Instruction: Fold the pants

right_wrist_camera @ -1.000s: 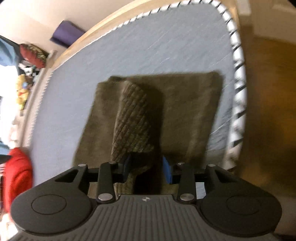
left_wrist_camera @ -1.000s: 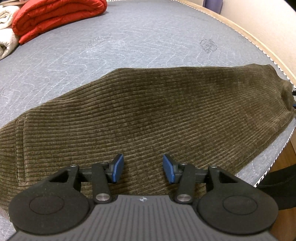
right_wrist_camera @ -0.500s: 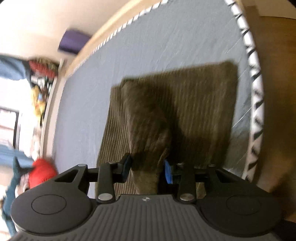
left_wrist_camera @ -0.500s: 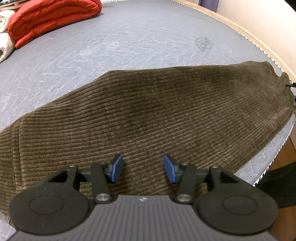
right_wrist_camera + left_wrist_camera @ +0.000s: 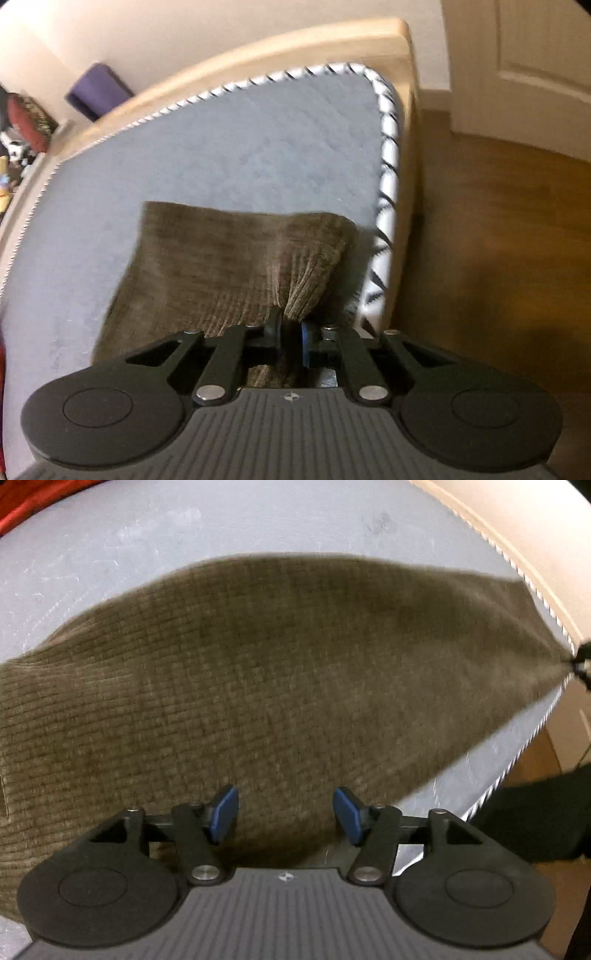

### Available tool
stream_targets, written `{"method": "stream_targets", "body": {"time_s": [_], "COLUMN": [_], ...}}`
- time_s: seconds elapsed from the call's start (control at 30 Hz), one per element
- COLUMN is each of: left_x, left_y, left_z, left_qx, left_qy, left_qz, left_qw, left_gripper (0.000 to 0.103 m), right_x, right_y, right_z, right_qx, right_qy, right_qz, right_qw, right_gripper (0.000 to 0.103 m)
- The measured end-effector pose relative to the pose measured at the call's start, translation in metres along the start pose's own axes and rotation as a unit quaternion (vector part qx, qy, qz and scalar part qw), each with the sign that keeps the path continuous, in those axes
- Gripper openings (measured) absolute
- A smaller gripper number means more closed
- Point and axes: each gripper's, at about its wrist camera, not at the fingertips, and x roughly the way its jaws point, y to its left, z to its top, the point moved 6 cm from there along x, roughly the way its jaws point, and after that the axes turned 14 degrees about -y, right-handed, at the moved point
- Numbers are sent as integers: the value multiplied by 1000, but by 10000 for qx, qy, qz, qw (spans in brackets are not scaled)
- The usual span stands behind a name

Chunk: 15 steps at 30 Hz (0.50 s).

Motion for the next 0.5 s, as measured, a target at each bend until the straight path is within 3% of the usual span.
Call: {"method": "stream_targets", "body": {"time_s": [0.1, 0.2, 0.3, 0.37, 0.5], "left_x": [-9, -16, -7, -11, -32], "left_y": [1, 14, 26, 26, 46], "left_z": [3, 6, -9, -5, 13], "left_qx": [64, -124, -120, -39, -254], "left_qy": [-140, -312, 82, 32, -607], "left_qz": [-23, 129, 353, 336, 803], "left_qw": [9999, 9994, 9993, 9994, 9946], "left_gripper": [64, 64, 63, 63, 62], "right_x": [-8, -14, -9, -7, -10], "right_y": [10, 19, 16, 9, 11], "right_z": [3, 9, 7, 2, 2], "right_qx": [-428, -582, -679, -561, -624], "right_qy": [-320, -524, -375, -256, -341], "right_qz": [-205, -87, -328, -539, -606], "right_qw": [9984, 9969, 9964, 9966, 9956], "right_gripper": [22, 27, 27, 27, 31]}}
